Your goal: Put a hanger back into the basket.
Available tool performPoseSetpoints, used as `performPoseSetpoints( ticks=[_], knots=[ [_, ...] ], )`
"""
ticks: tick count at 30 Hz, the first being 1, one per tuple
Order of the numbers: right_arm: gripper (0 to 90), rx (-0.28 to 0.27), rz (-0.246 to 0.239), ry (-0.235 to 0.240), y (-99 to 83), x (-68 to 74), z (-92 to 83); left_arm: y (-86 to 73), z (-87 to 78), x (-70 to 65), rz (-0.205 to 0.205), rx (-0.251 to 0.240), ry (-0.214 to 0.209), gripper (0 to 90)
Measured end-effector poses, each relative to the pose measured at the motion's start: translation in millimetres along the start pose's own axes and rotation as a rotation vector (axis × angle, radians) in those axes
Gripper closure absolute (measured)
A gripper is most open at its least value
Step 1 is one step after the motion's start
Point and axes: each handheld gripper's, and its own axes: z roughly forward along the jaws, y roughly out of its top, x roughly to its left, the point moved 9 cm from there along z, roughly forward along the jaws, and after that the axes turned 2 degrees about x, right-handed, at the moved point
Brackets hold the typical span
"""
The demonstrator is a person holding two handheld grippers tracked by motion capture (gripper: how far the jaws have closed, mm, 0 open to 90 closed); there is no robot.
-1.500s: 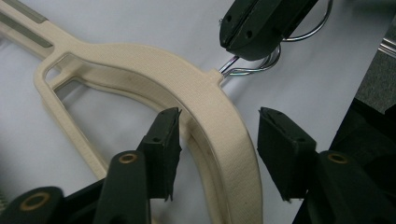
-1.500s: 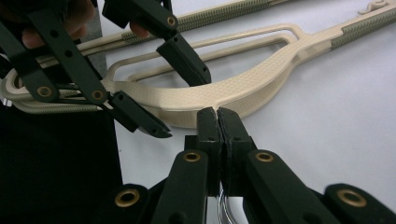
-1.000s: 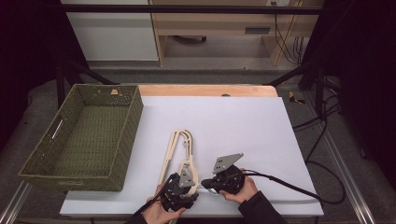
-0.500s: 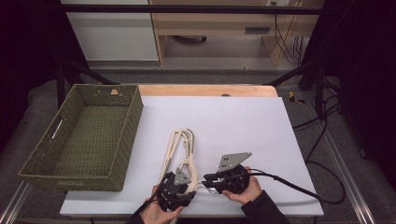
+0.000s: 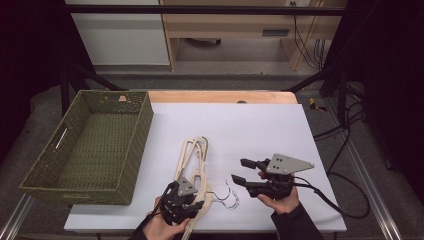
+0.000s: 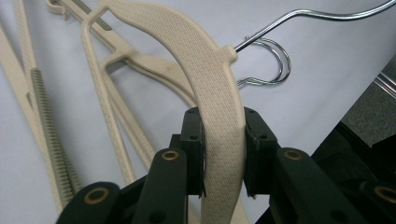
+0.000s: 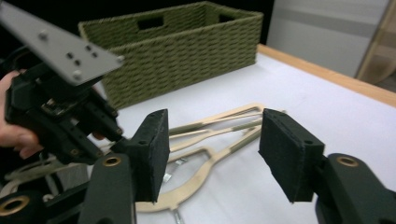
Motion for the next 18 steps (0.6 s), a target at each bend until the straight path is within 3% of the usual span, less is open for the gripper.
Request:
performPoseSetpoints(
  ticks=[5,18],
  knots=[
    [37.8,-0.005,0.044,-0.048,-5.2,-17.7,-6.9,1.2,-9.4,5.0,0.006,0.001,0.019,74.3],
    [33.2,0.039,0.070,-0.088,-20.2,-32.2,-2.3,3.4,-37.0,33.2,-0.014,0.010,0.116,77.2]
  ],
)
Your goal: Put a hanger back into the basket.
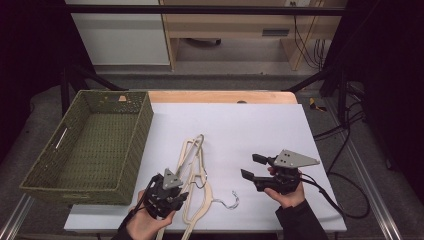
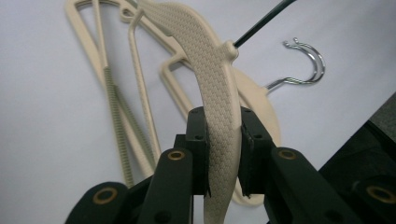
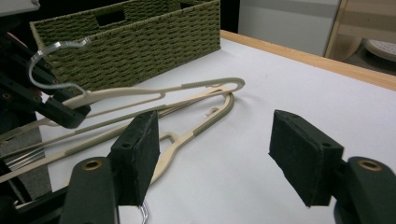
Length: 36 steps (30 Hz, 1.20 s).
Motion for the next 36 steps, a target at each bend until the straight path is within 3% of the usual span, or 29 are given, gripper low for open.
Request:
performPoseSetpoints(
  ticks=[12,19,22,25,28,30,33,36],
  knots=[
    [26.9,-0.003,0.022,-0.031,-2.7,-7.8,-0.2,0.1,-18.8,40.1,-0.044,-0.010,0.068,80.8],
    [25.6,0.002,0.034,-0.036,-4.5,-9.5,0.8,0.3,-24.5,56.6,-0.095,-0.035,0.094,83.1],
    [25.4,0.003,0.037,-0.035,-4.7,-9.6,0.9,0.3,-27.8,62.6,-0.095,-0.044,0.108,85.2],
    [25.4,0.002,0.037,-0.034,-4.8,-9.5,0.9,1.6,-30.5,62.0,-0.107,-0.062,0.068,85.8],
    [25.2,0.003,0.037,-0.034,-4.7,-9.6,0.8,3.8,-33.8,61.6,-0.095,-0.083,0.078,85.9],
    [25.1,-0.001,0.038,-0.034,-4.1,-9.8,0.1,6.9,-37.2,59.7,-0.100,-0.114,0.062,85.9],
    [24.7,-0.005,0.037,-0.037,-3.2,-10.7,-1.8,11.9,-46.8,57.0,-0.075,-0.155,0.028,85.9],
    [24.1,-0.013,0.041,-0.041,-2.3,-11.5,-3.0,18.5,-58.0,56.6,-0.059,-0.219,0.027,85.9]
  ],
)
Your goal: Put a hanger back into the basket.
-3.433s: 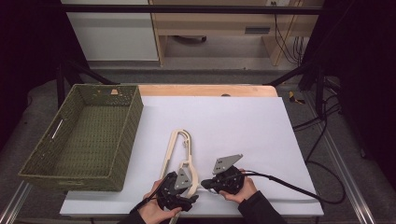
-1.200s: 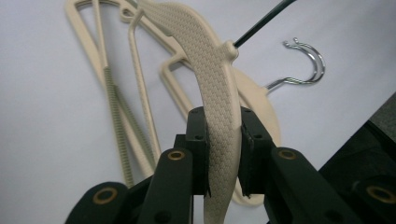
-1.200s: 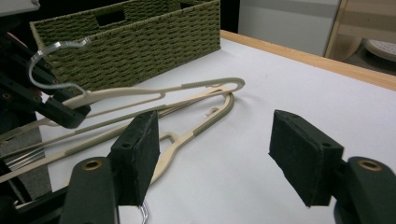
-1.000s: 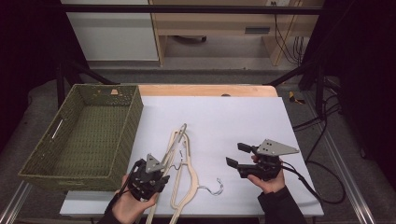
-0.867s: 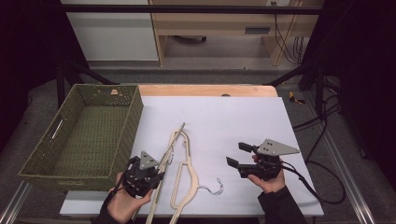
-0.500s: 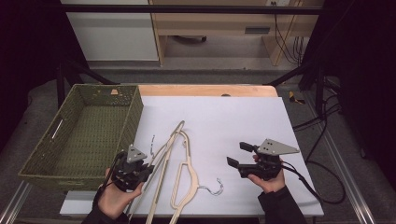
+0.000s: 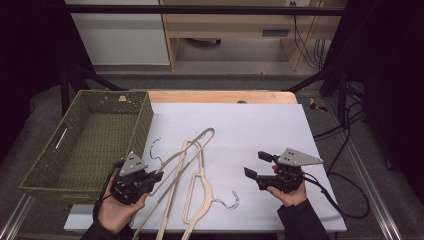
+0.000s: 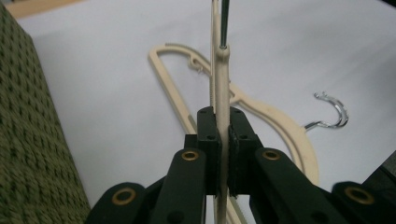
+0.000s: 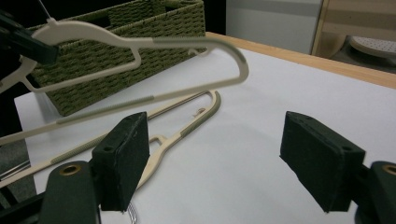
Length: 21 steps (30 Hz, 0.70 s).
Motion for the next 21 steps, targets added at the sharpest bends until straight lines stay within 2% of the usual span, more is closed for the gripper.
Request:
performPoseSetpoints(
  ticks=[3,7,15,21],
  knots=[
    [22.2,-0.005,-0.002,-0.008,0.6,-1.1,-0.5,7.4,-9.6,1.9,0.005,-0.048,-0.007,85.9],
    [19.1,-0.013,0.003,-0.026,1.5,-3.7,-1.5,14.2,-20.4,6.2,0.010,-0.075,-0.039,85.8],
    [15.8,-0.029,0.009,-0.056,5.7,-8.7,-7.6,35.2,-41.5,16.1,0.019,-0.153,-0.070,85.9],
    [14.3,-0.035,0.007,-0.072,6.5,-11.2,-9.3,58.1,-57.1,31.2,0.061,-0.179,-0.039,85.9]
  ],
)
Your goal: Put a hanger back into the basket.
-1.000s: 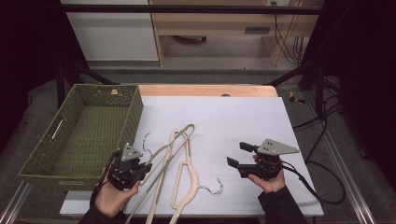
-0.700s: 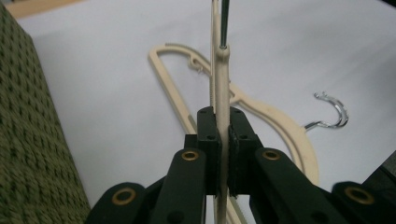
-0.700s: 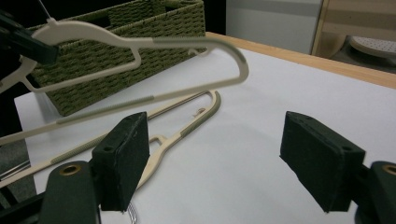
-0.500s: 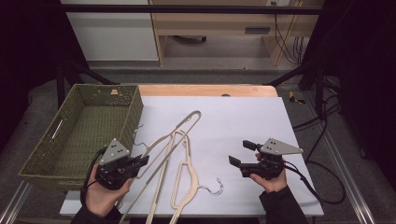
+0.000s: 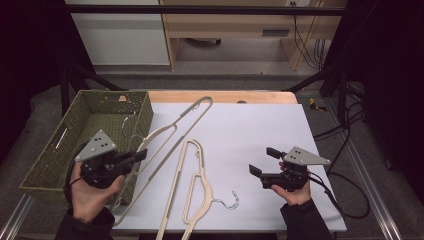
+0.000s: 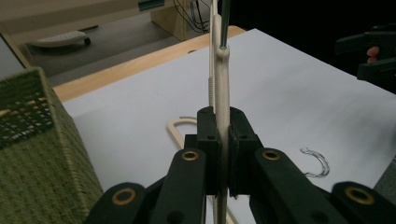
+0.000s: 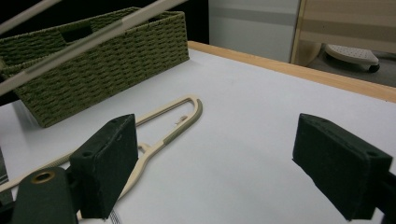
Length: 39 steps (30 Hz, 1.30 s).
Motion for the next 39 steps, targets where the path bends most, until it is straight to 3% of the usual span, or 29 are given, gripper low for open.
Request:
performPoseSetpoints(
  ticks=[5,11,14,18,28,32,39],
  knots=[
    [10.6,-0.007,-0.003,-0.024,2.0,-4.0,-3.7,21.0,-12.8,16.7,0.061,-0.003,0.025,85.9],
    [7.7,-0.024,0.012,-0.055,4.3,-11.1,-9.6,38.4,-31.0,44.9,0.040,-0.014,0.027,85.8],
    [7.6,-0.025,0.023,-0.061,3.8,-14.0,-11.0,41.0,-36.2,61.5,0.037,-0.016,0.054,85.8],
    [7.5,-0.026,0.023,-0.062,3.3,-16.0,-12.4,40.9,-40.6,85.4,0.014,0.002,0.073,85.9],
    [7.3,-0.016,0.025,-0.076,1.2,-19.5,-12.6,27.7,-44.0,137.0,0.008,0.052,0.095,85.9],
    [7.2,-0.012,0.026,-0.078,-0.1,-20.1,-11.4,21.7,-47.5,158.2,0.038,0.075,0.136,85.9],
    [7.2,-0.013,0.028,-0.078,-0.3,-20.2,-10.8,4.6,-47.7,191.7,0.025,0.092,0.178,85.8]
  ],
)
